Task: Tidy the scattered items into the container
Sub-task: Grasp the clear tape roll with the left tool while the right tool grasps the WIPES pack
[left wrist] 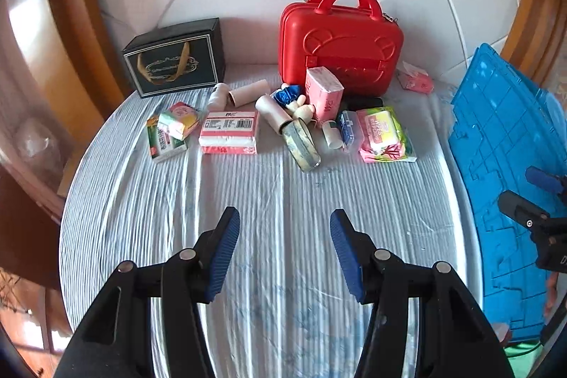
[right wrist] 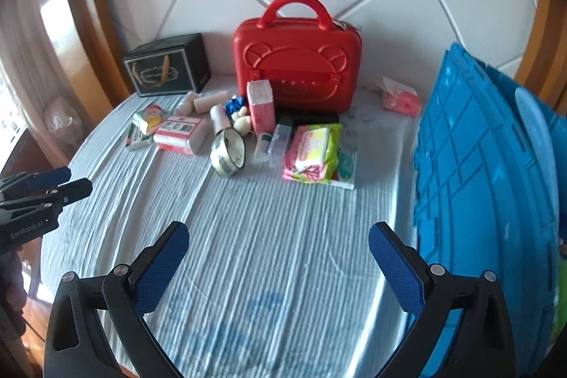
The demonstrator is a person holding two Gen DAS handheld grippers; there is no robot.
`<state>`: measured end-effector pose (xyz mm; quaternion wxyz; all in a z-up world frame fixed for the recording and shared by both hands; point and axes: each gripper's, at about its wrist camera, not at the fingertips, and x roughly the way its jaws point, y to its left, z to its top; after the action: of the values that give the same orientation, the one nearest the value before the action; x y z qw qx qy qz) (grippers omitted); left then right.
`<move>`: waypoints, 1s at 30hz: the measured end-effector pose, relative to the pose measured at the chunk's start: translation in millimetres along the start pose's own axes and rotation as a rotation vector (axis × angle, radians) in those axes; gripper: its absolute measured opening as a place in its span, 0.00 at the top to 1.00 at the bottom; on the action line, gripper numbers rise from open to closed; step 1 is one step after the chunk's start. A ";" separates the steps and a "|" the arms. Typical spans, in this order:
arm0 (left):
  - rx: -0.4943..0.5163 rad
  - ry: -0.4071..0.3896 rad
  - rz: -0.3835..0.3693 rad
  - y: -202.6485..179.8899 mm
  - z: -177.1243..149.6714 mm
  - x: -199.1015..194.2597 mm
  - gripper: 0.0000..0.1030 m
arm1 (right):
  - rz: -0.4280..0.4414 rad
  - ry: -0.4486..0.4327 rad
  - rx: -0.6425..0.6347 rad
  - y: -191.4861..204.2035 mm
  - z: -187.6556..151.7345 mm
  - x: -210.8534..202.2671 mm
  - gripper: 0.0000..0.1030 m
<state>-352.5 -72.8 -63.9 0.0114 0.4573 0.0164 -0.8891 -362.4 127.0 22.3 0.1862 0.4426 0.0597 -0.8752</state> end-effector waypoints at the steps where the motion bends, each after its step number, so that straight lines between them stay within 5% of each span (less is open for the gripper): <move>1: 0.001 0.000 -0.006 4.1 2.1 6.3 0.49 | -0.008 0.006 0.012 0.4 0.2 4.3 0.00; 10: -0.026 0.057 -0.029 11.2 16.1 80.0 0.49 | -0.051 0.099 0.081 -8.7 -0.4 73.1 0.00; 25: -0.036 0.181 -0.038 -37.4 71.3 242.0 0.49 | -0.058 0.169 0.175 -76.3 41.4 207.6 0.02; 30: -0.027 0.193 -0.014 -44.4 87.4 288.9 0.49 | -0.049 0.181 0.208 -90.6 55.7 247.3 0.15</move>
<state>-593.0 -33.5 -247.3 0.0097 0.5407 0.0328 -0.8405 -571.8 128.1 -146.7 0.1116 0.5352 -0.0040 -0.8373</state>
